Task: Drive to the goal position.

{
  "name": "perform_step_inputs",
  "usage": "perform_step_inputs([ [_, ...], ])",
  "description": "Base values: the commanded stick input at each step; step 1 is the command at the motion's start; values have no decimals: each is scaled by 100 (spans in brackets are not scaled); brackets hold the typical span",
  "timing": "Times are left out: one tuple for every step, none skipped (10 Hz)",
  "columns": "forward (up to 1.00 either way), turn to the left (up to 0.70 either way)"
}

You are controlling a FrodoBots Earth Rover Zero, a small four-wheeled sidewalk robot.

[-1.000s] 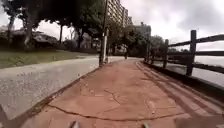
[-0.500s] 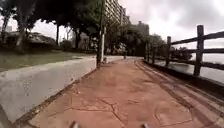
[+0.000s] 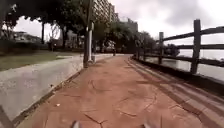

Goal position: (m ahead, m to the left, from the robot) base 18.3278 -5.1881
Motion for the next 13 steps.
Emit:
perform_step_inputs([
  [70,0],
  [70,0],
  [70,0],
  [70,0],
  [70,0],
  [70,0],
  [70,0],
  [70,0],
  [70,0],
  [70,0],
  [70,0],
  [70,0],
  [70,0],
])
